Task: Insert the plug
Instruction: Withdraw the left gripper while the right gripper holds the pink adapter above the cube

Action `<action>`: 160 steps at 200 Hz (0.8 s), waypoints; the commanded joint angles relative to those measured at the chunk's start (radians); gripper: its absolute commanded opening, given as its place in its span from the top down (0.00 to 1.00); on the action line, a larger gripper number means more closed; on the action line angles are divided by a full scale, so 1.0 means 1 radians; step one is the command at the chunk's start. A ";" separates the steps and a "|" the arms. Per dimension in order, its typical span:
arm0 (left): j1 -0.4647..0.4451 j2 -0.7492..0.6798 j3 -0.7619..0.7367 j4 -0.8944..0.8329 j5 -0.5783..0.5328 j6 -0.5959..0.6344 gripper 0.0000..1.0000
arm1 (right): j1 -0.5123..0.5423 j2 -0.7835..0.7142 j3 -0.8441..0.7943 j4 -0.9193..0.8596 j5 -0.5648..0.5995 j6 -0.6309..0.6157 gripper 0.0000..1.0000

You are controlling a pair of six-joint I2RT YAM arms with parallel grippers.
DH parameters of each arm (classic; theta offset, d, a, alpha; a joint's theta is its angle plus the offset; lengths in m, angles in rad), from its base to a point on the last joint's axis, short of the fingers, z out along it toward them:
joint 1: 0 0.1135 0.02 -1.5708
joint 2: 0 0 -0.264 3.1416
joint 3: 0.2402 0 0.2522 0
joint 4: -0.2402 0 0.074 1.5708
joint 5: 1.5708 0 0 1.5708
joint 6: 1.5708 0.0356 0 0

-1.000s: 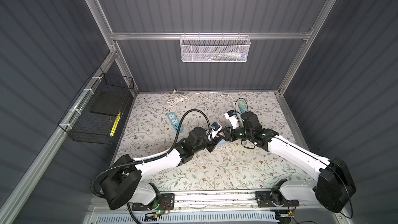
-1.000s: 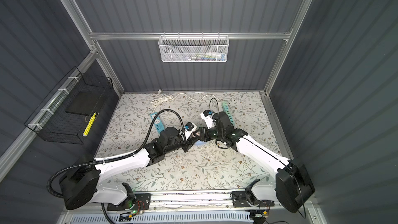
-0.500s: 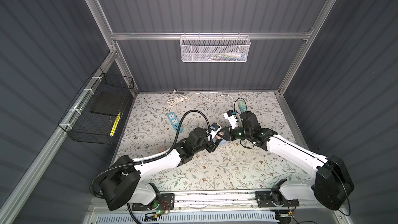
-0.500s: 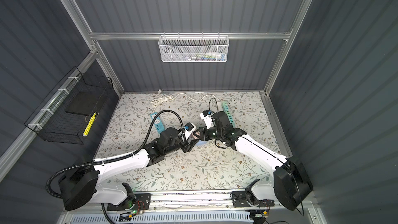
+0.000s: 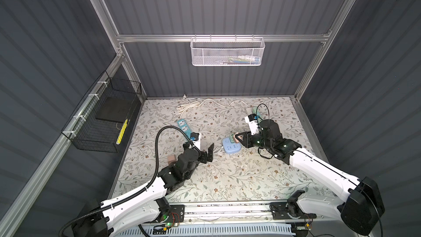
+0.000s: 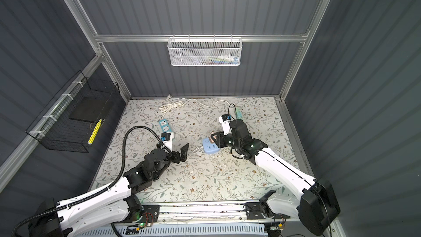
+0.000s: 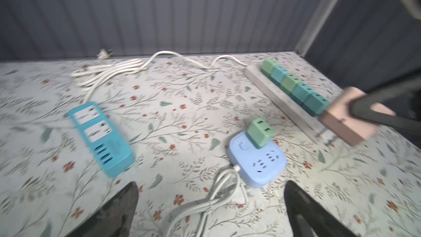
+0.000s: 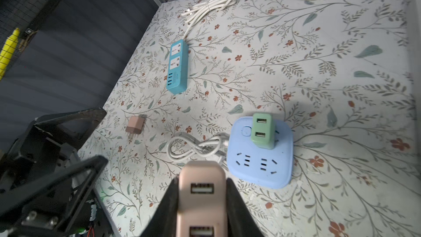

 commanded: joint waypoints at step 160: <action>-0.005 0.050 -0.027 -0.253 -0.330 -0.450 0.00 | 0.108 0.024 -0.092 0.067 0.302 -0.017 0.80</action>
